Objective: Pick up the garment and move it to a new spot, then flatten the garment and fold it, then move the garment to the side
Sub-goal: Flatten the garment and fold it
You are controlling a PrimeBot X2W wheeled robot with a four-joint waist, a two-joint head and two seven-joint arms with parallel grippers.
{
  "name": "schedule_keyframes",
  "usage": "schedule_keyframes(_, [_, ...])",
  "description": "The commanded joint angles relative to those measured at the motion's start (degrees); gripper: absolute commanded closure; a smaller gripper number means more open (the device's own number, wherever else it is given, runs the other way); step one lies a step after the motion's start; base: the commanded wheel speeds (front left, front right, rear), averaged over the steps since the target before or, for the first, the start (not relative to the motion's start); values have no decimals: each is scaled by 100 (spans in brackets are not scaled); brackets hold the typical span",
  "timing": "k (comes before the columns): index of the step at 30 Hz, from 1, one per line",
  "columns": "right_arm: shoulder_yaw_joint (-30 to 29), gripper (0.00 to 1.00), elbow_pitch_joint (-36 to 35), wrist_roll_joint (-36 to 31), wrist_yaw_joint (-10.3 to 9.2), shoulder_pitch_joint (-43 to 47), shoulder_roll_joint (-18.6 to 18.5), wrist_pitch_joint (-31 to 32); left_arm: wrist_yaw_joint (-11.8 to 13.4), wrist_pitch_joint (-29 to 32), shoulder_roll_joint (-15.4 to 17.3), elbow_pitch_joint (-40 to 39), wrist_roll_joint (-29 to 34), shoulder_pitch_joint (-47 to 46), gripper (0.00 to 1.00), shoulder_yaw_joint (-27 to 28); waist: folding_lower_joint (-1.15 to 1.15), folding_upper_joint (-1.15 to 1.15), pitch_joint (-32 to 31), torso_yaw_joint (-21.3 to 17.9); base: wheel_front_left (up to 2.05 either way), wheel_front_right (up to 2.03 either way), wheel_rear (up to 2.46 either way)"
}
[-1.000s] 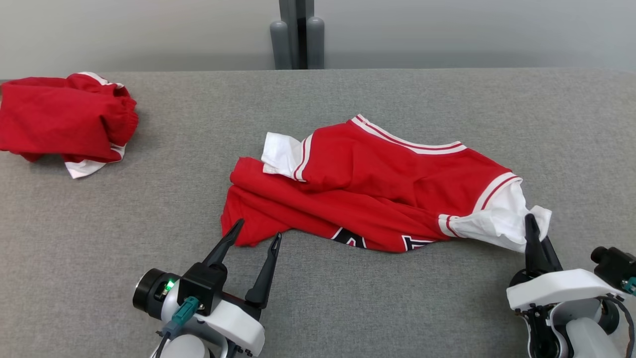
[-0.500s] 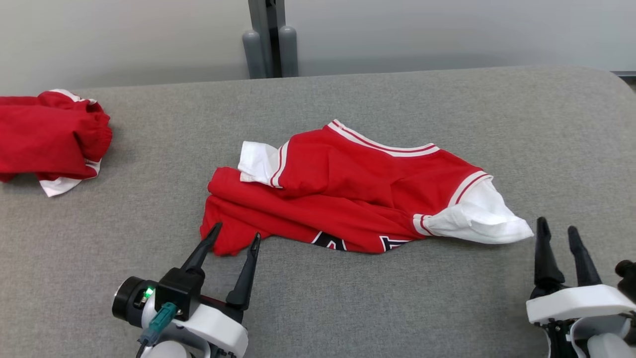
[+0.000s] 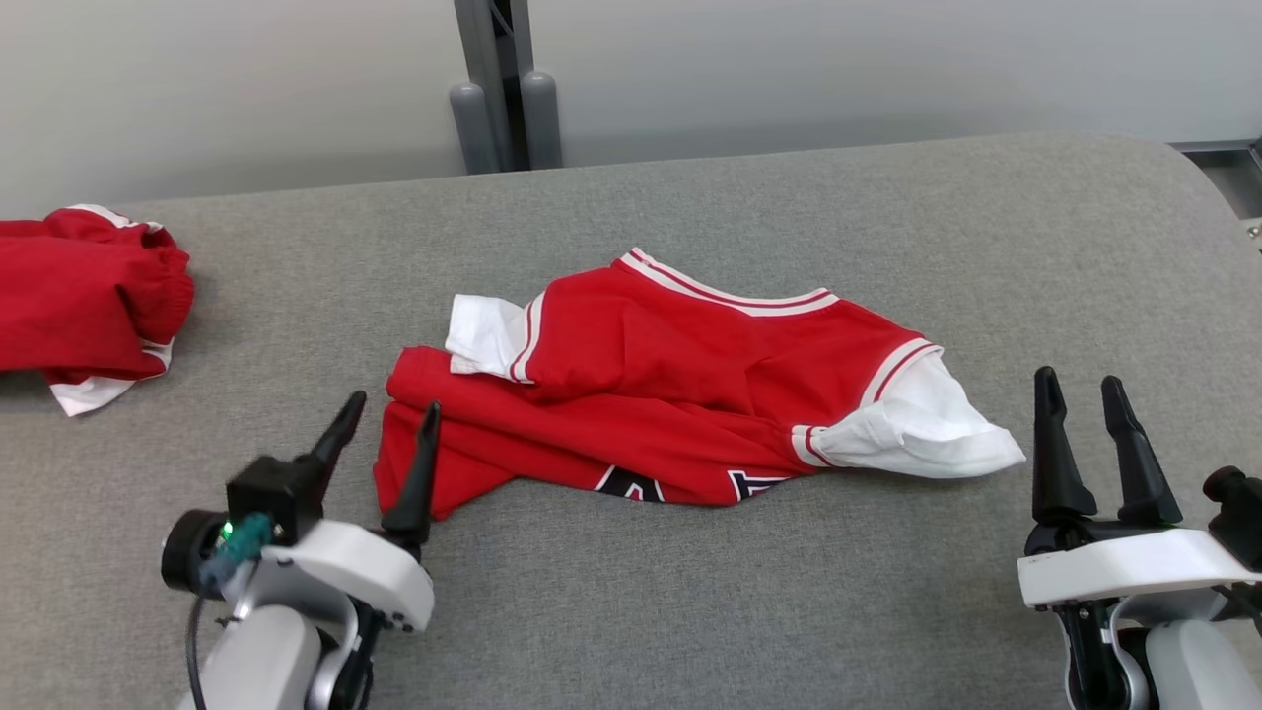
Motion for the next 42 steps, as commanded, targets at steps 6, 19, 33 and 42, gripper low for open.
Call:
schedule_keyframes(6, [270, 0, -267, 81, 1, -114, -40, -23, -274, 542, 49, 796, -605, -814, 0, 371, 0, 0, 223, -209, 0, 0, 0])
schedule_keyframes(19, [215, 0, -439, -67, 1, -179, -39, -23, -823, 1809, 145, 2072, -1076, -1899, 0, 242, 0, 0, 624, -390, 0, 0, 0])
schedule_keyframes(33, [154, 0, -462, -110, 1, -213, -40, -23, -1011, 2033, 203, 2054, -1217, -2142, 100, -80, 0, 0, 632, -316, 0, 0, 0])
schedule_keyframes(42, [144, 0, -498, -115, 1, -245, -40, -23, -801, 1376, 454, 1783, -745, -2468, 100, -174, 0, 0, 630, -309, 0, 0, 0])
